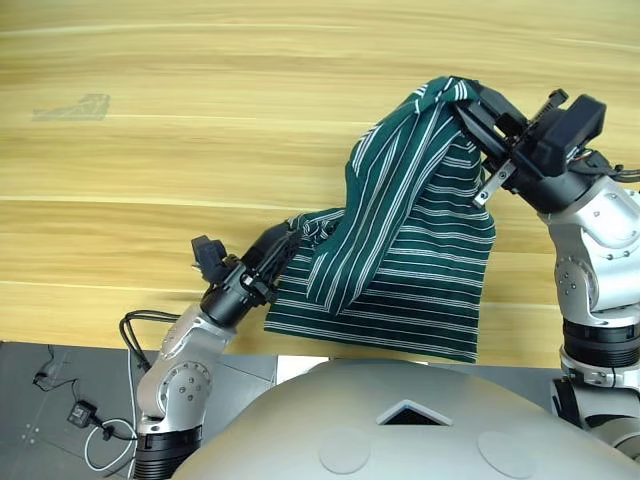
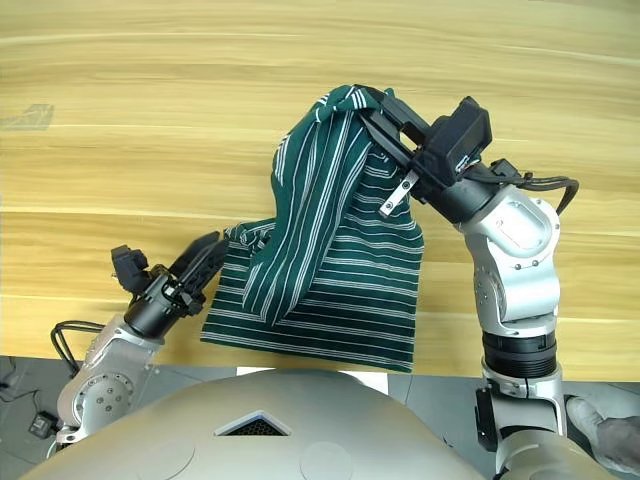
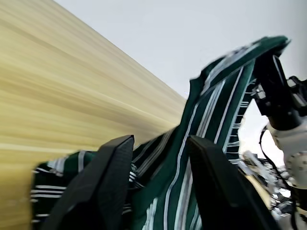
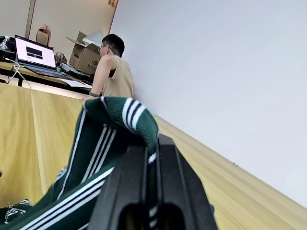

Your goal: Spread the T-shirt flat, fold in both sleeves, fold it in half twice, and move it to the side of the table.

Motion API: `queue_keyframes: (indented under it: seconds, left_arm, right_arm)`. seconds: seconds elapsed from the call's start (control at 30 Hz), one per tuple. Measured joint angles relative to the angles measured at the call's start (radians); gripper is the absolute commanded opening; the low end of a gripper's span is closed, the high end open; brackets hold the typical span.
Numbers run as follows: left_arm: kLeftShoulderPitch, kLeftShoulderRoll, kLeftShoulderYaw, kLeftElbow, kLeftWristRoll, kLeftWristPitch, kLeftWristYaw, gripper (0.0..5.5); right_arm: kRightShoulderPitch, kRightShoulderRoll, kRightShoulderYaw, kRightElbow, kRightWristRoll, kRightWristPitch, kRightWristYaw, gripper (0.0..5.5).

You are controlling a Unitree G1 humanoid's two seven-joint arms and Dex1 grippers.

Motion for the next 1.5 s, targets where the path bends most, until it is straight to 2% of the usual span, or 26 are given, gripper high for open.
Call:
queue_keyframes:
  seconds: [0.3,0.53,0.73,1.03,1.23,1.5]
  left_arm:
    - [-0.067,-0.006,-0.04,0.087,0.135,0.024,0.042,3.87]
    - [-0.08,0.0,-0.1,0.105,0.222,0.021,0.008,3.87]
    - [-0.078,0.001,-0.073,0.09,0.115,0.084,-0.049,3.87]
    - [-0.059,0.017,-0.097,0.069,0.145,0.089,-0.093,2.47]
    - [-0.057,0.037,-0.173,0.087,0.302,0.042,-0.086,1.47]
    - [-0.056,0.034,-0.173,0.103,0.316,0.024,-0.088,0.13]
  right_arm:
    - [0.006,0.024,0.0,-0.027,0.001,0.002,-0.015,0.0]
    - [0.005,0.024,-0.001,-0.031,0.001,0.003,-0.018,0.0]
    - [0.004,0.024,-0.001,-0.031,0.001,0.003,-0.019,0.0]
    - [-0.011,0.025,-0.001,-0.03,0.001,0.003,-0.019,0.0]
    - [-0.013,0.028,0.0,-0.03,0.001,0.002,-0.018,0.0]
    - [-0.011,0.038,0.0,-0.03,0.0,0.002,-0.019,0.0]
